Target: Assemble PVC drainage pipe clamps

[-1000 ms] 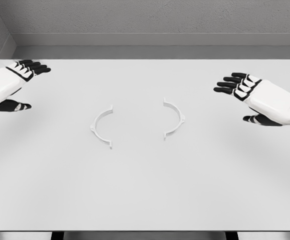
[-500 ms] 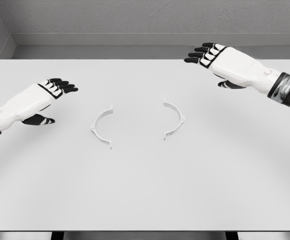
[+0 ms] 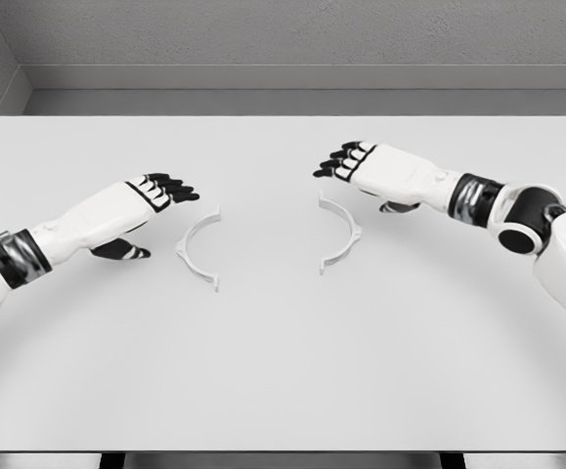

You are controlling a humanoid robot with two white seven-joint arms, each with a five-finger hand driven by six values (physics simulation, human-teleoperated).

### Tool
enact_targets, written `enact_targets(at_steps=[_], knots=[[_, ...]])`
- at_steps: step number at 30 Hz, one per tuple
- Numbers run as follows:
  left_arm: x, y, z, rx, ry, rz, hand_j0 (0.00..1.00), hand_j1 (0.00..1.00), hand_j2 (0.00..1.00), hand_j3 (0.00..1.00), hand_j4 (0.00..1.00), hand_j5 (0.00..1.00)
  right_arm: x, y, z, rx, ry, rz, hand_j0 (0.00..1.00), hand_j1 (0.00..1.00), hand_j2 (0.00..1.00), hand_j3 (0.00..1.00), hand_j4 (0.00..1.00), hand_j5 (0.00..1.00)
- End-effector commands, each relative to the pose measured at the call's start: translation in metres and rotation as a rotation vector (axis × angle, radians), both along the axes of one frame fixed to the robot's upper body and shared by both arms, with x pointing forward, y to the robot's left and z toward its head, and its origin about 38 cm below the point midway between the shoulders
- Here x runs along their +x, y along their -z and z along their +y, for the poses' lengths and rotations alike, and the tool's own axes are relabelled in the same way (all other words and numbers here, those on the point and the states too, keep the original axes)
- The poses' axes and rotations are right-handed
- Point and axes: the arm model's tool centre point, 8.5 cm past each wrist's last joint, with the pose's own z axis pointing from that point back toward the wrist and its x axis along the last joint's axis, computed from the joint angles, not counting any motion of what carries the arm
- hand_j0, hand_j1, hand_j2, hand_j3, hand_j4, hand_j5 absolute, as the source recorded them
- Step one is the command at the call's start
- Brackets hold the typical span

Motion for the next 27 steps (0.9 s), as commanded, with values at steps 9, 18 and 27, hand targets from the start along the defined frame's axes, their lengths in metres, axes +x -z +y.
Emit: enact_targets(at_steps=[9,18,27], knots=[[0.001,0.008,-0.019,-0.024,0.024,0.019,1.00,1.00,1.00,1.00,1.00,1.00,-0.005,0.013,0.008,-0.017,-0.026,0.030,1.00,1.00,1.00,1.00,1.00,1.00],[0.006,0.012,-0.018,-0.029,0.009,0.028,1.00,1.00,1.00,1.00,1.00,1.00,-0.009,0.019,0.012,-0.026,-0.043,0.044,1.00,1.00,1.00,1.00,1.00,1.00],[0.008,0.012,-0.029,-0.055,0.018,0.025,1.00,1.00,1.00,1.00,1.00,1.00,-0.010,0.022,0.020,-0.024,-0.053,0.051,1.00,1.00,1.00,1.00,1.00,1.00]])
